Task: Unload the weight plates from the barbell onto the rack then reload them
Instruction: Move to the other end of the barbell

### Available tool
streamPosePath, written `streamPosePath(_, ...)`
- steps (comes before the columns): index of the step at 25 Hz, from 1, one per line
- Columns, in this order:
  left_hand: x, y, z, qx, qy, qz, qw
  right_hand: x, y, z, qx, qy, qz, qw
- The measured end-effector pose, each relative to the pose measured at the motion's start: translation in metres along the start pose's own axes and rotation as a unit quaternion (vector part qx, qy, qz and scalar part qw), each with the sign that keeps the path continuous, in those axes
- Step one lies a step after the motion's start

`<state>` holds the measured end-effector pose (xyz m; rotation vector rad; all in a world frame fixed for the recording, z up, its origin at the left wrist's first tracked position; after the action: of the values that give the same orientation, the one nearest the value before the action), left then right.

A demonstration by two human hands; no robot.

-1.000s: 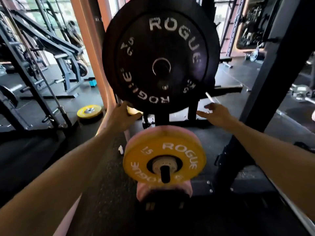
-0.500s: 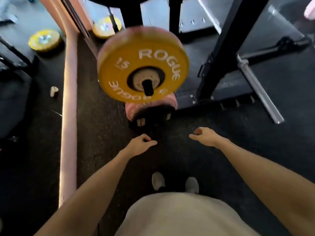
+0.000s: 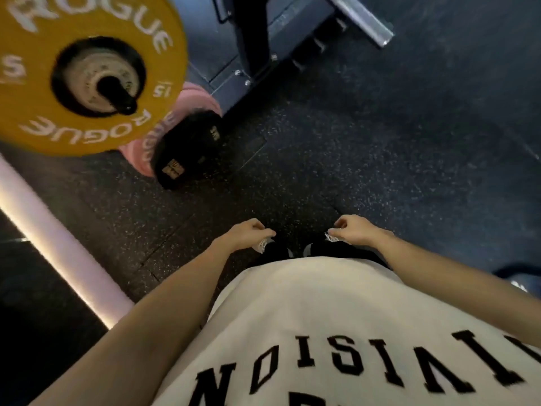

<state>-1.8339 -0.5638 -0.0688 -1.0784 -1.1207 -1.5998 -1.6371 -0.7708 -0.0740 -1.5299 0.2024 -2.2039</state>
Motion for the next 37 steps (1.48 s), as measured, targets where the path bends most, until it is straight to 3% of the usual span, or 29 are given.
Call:
streamPosePath(7,-0.026,0.143,-0.025,-0.131,0.017,-0.036,0.991,0.025,0.110,0.067,-0.136,0.077,-0.014,0.988)
streamPosePath(13,-0.044,0.283,-0.080,-0.259,0.008,-0.083,0.962,0.039,0.224,0.132,-0.231,0.152,-0.048,0.960)
streamPosePath(18,-0.057,0.393,-0.096,-0.304,0.027,-0.118,0.945,0.023,0.264,0.177,-0.283,0.159,-0.076,0.943)
streamPosePath(22,-0.098,0.470,-0.081,-0.314,0.011,-0.097,0.944,-0.009,0.285,0.236,-0.280,0.136,-0.087,0.946)
streamPosePath(27,-0.143,0.616,-0.027,-0.308,-0.010,-0.102,0.946,-0.045,0.311,0.384,-0.265,0.150,-0.106,0.947)
streamPosePath(31,-0.161,0.733,0.032,-0.288,0.015,-0.136,0.948,-0.070,0.328,0.513,-0.287,0.218,-0.108,0.926)
streamPosePath(37,-0.209,0.861,0.077,-0.290,0.013,-0.095,0.952,-0.142,0.358,0.658,-0.250,0.194,-0.093,0.944)
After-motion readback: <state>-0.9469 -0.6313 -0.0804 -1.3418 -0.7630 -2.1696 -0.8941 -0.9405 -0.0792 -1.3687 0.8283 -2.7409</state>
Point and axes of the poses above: each hand's wrist, its own x-axis away from the middle knuckle, its own z-axis out of the back of the hand, y = z × x, the point moved 8 cm from there along -x, towards the middle knuckle, and after that the axes turned 7 degrees about z, right-handed, at the moved point
